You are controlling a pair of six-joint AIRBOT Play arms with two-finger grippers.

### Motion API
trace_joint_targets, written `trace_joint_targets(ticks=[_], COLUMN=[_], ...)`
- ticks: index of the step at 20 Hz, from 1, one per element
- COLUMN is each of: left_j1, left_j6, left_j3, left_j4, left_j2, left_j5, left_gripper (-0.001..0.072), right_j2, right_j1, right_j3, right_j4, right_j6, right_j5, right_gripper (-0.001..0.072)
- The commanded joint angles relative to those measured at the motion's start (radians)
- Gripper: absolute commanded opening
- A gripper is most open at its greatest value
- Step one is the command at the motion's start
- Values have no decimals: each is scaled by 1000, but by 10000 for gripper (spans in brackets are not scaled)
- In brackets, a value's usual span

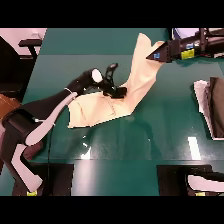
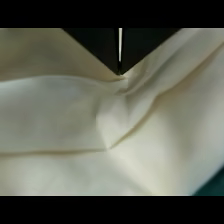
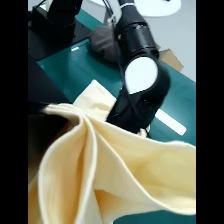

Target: Fold the shirts.

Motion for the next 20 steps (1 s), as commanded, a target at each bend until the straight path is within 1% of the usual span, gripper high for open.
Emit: trace_joint_targets(ticks=[1,4,6,7,8,9,10,12,13,14,15,16,18,20], left_j1=[85,224,317,357,394,426,449,486,498,506,510,510,510,510], left_j6=[-2,-2,-2,-2,-2,-2,-2,-2,-1,6,19,24,24,24], left_j3=[31,31,31,31,31,31,31,30,30,30,31,30,30,30], left_j4=[68,210,278,295,312,325,338,356,357,357,357,357,354,353], left_j2=[109,301,426,480,531,573,605,646,656,660,660,659,659,659], left_j5=[-52,-90,-116,-129,-137,-140,-145,-163,-176,-195,-220,-242,-266,-274], left_gripper=[23,23,24,23,24,24,24,24,24,24,24,24,24,24], right_j2=[2,-20,-71,-110,-166,-227,-288,-396,-428,-444,-444,-433,-382,-319], right_j1=[76,182,312,381,458,525,582,661,674,673,661,637,561,456], right_j3=[5,5,6,16,48,93,143,231,259,274,274,262,181,61], right_j4=[4,5,5,5,4,2,-14,-68,-85,-111,-158,-222,-305,-332], right_j6=[1,-12,-28,-31,-56,-63,-64,-63,-61,-60,-53,-25,-11,10], right_j5=[-34,-89,-178,-225,-259,-278,-290,-262,-224,-176,-135,-101,-89,-93], right_gripper=[18,18,19,19,20,20,39,429,449,450,449,448,448,448])
